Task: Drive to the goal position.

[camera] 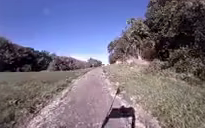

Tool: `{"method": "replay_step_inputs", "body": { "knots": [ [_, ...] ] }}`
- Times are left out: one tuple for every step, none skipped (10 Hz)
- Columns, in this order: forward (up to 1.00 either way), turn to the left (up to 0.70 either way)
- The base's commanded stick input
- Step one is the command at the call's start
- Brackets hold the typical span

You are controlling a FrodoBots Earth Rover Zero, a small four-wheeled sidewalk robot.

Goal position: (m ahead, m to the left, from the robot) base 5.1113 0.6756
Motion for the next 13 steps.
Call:
{"method": "replay_step_inputs", "body": {
  "knots": [
    [1.0,0.06],
    [1.0,0.26],
    [1.0,0.33],
    [1.0,0.33],
    [1.0,0.22],
    [1.0,0.08],
    [1.0,0.03],
    [1.0,0.01],
    [1.0,0.01],
    [1.0,0.01],
    [1.0,0.01],
    [1.0,0.01],
    [1.0,0.01]
  ]
}}
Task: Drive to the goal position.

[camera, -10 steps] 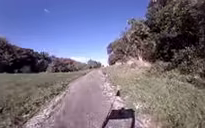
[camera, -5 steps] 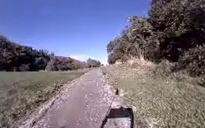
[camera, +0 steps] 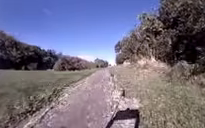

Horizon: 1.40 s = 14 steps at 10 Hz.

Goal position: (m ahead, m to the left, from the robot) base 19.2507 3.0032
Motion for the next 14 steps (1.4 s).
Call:
{"method": "replay_step_inputs", "body": {
  "knots": [
    [1.0,0.01],
    [1.0,0.01],
    [1.0,0.01],
    [1.0,0.01],
    [1.0,0.01],
    [1.0,0.01],
    [1.0,0.06],
    [1.0,0.18],
    [1.0,0.27],
    [1.0,0.32],
    [1.0,0.2],
    [1.0,0.08],
    [1.0,0.01],
    [1.0,0.01]
  ]
}}
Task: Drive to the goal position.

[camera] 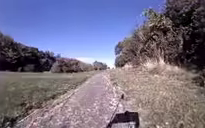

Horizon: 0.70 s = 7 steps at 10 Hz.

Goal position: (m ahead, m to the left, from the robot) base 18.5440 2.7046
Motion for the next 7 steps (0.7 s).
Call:
{"method": "replay_step_inputs", "body": {
  "knots": [
    [1.0,0.01],
    [1.0,0.01],
    [1.0,0.01],
    [1.0,0.01],
    [1.0,0.01],
    [1.0,0.01],
    [1.0,0.01]
  ]
}}
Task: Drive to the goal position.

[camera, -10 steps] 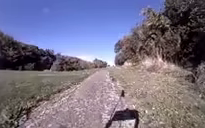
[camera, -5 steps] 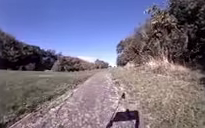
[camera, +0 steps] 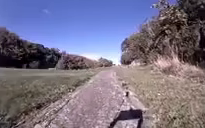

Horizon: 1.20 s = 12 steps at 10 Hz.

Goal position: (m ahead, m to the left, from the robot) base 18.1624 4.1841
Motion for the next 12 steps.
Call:
{"method": "replay_step_inputs", "body": {
  "knots": [
    [1.0,0.01],
    [1.0,0.01],
    [1.0,0.01],
    [1.0,0.01],
    [1.0,0.01],
    [1.0,0.01],
    [1.0,0.01],
    [1.0,0.01],
    [1.0,0.01],
    [1.0,0.01],
    [1.0,0.01],
    [1.0,0.01]
  ]
}}
